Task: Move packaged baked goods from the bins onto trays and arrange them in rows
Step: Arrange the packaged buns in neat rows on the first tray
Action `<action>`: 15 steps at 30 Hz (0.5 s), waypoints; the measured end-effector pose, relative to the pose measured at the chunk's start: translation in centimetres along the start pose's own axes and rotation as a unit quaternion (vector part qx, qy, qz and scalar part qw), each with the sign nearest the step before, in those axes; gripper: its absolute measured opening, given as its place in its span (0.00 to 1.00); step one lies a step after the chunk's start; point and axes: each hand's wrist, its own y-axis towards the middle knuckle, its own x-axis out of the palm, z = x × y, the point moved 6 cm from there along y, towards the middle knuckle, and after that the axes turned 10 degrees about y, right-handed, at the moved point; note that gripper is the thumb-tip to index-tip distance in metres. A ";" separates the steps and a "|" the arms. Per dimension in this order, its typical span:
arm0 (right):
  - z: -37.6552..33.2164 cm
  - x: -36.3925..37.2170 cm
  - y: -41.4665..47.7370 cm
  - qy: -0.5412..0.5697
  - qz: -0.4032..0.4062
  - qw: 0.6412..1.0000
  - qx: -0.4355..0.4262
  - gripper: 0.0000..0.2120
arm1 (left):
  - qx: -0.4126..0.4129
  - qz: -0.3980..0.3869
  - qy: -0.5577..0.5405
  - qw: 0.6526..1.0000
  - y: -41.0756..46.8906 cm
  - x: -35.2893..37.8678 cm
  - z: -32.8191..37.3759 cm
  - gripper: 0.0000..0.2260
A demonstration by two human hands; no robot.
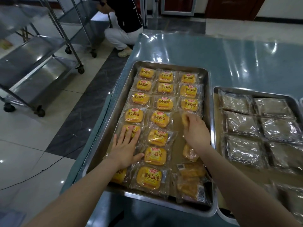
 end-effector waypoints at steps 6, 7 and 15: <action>2.1 -1.7 0.1 0.321 0.033 0.939 0.119 0.23 | -0.002 0.000 0.006 1.000 0.1 0.2 -0.1 0.42; 2.1 -1.8 0.2 0.311 0.027 0.942 0.121 0.24 | -0.002 -0.001 0.008 1.000 0.1 0.3 -0.1 0.43; 0.3 -1.2 0.1 -0.089 -0.003 0.993 -0.077 0.25 | -0.003 0.001 0.015 1.000 0.1 0.3 -0.1 0.43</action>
